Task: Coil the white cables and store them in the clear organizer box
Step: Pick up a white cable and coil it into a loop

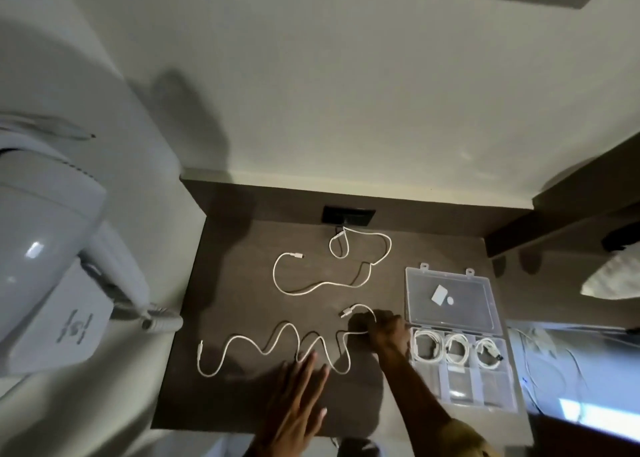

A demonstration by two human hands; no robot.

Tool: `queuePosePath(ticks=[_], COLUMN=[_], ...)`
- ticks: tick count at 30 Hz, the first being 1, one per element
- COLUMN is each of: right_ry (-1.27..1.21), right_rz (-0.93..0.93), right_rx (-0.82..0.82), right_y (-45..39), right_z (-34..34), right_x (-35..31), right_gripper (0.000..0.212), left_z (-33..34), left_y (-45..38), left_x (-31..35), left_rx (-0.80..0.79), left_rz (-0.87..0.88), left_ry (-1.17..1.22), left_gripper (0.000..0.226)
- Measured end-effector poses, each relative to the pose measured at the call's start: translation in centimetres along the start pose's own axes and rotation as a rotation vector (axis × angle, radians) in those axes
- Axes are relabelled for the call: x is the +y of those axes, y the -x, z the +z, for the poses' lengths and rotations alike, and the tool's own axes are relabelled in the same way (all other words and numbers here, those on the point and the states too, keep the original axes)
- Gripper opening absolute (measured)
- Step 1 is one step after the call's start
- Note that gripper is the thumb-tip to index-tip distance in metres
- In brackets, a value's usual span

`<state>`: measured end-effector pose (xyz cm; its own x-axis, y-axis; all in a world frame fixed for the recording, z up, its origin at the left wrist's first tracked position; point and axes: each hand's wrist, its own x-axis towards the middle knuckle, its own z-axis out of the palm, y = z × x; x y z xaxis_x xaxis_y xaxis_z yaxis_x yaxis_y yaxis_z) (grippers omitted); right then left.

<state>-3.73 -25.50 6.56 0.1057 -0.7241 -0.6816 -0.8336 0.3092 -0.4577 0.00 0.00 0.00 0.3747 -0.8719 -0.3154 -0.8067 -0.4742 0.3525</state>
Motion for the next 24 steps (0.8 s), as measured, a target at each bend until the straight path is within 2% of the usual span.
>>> queuePosePath(ticks=[3, 5, 6, 9, 11, 13, 14, 16, 18, 19, 20, 22, 24], right_ry=[-0.035, 0.021, 0.036, -0.116, -0.231, -0.345, -0.359, -0.347, -0.336, -0.328, -0.308, -0.268, -0.213], right_rz=[0.030, 0.025, 0.018, -0.010, -0.083, -0.213, -0.297, -0.465, -0.607, -0.682, -0.762, -0.897, -1.016], right_rx=[0.016, 0.078, 0.124, 0.151, 0.103, 0.014, -0.022, -0.095, -0.183, -0.237, -0.287, -0.381, -0.443], right_y=[-0.1, 0.4, 0.8, 1.1, 1.4, 2.3, 3.1, 4.4, 6.1, 6.9, 7.9, 9.7, 11.6], right_z=[1.0, 1.3, 1.3, 1.3, 0.7, -0.8, -2.0, -4.1, -6.6, -7.6, -8.7, -10.3, -11.6], right_x=[0.8, 1.1, 1.0, 1.0, 1.1, 0.7, 0.2, -1.0, -2.5, -3.2, -4.1, -6.0, -7.9], right_gripper=[0.032, 0.030, 0.027, 0.016, 0.002, 0.020, 0.023, 0.021, 0.018, 0.017, 0.016, 0.012, 0.011], left_z=[1.2, 1.0, 0.7, 0.8, -0.5, -2.3, -3.8, -7.5, -11.7, -13.9, -16.3, -20.6, -23.8], left_y=[-0.7, -0.9, -1.2, -0.7, -0.5, 0.4, 0.6, 0.4, -0.3, -0.8, -1.2, -2.2, -2.6], left_x=[0.3, 0.8, 0.9, 1.2, 1.4, 2.0, 2.4, 3.3, 4.1, 4.5, 5.0, 6.1, 7.3], left_rx=[-0.007, -0.080, -0.056, 0.028, 0.008, 0.000, 0.033, 0.082, 0.264, 0.401, 0.475, 0.478, 0.392], left_rz=[-0.051, -0.075, -0.059, -0.043, -0.029, -0.021, -0.052, -0.142, -0.176, -0.176, -0.155, -0.070, -0.024], left_ry=[-0.055, -0.024, 0.004, -0.010, -0.001, -0.001, 0.074, 0.371, 0.585, 0.680, 0.767, 0.904, 0.946], left_gripper=[0.082, 0.083, 0.084, 0.085, 0.087, 0.073, 0.062, 0.052, 0.040, 0.045, 0.057, 0.084, 0.081])
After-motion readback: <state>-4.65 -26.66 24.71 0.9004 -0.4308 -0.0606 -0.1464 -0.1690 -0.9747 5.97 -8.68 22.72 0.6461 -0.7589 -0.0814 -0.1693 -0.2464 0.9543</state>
